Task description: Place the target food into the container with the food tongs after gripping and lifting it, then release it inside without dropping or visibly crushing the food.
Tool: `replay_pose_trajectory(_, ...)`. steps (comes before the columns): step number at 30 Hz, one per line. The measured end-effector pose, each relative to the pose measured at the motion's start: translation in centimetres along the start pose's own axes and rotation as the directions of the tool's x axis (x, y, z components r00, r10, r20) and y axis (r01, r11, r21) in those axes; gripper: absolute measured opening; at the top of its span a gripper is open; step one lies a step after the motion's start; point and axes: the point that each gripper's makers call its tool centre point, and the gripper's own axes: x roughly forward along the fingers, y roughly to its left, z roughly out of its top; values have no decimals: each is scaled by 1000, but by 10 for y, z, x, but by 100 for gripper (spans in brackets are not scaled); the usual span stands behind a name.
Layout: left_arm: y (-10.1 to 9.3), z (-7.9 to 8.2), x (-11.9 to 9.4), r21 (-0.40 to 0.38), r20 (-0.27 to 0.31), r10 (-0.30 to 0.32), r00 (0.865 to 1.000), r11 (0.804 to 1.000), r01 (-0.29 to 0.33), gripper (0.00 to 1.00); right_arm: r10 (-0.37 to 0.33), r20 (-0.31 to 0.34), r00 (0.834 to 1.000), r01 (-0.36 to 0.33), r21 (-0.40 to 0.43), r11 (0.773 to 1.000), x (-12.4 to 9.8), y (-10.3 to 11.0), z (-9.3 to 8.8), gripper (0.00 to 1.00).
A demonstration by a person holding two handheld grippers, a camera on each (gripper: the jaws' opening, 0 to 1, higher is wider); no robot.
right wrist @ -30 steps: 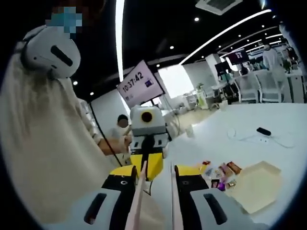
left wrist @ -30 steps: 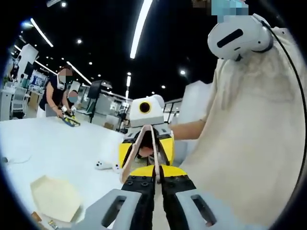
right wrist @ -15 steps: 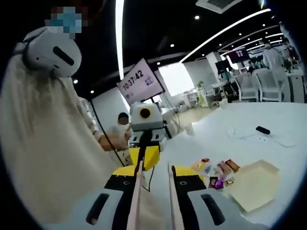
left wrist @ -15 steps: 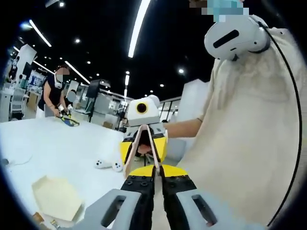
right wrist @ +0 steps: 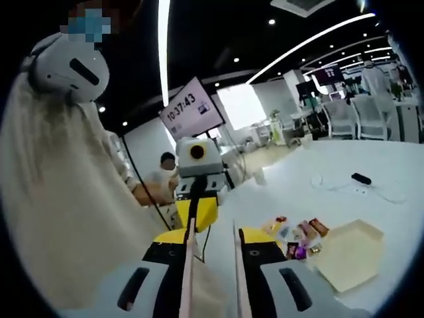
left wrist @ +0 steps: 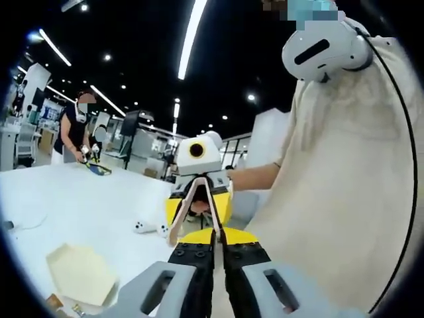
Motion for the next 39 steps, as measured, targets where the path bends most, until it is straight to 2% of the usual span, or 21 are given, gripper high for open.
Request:
replay_pose_trajectory(6,2,2,1,-18,24,3,1000,1000,-2,0,-11,19,1000,11,4,1000,-1,-2,4,29)
replay_pose_trajectory(10,4,10,0,-43,96,8,995,999,-4,0,-19,58,998,19,13,1000,-2,-2,11,29)
replay_pose_trajectory(13,5,12,-1,-55,121,16,992,998,-9,0,-28,77,997,27,18,999,-3,-3,16,29)
replay_pose_trajectory(23,5,5,2,-85,117,19,993,996,-9,0,-29,51,998,27,31,999,-1,-2,11,29)
replay_pose_trajectory(26,5,4,4,-89,120,18,993,996,-7,0,-29,60,998,27,42,999,-1,-2,13,29)
replay_pose_trajectory(28,5,4,6,-89,117,19,993,996,-8,0,-31,95,995,24,74,997,-3,-4,19,30)
replay_pose_trajectory(37,5,4,11,-90,117,6,993,996,5,0,-32,106,994,22,87,996,-6,-2,19,30)
replay_pose_trajectory(39,4,5,15,-93,122,-4,993,996,16,0,-29,91,995,22,77,997,-5,-1,17,30)
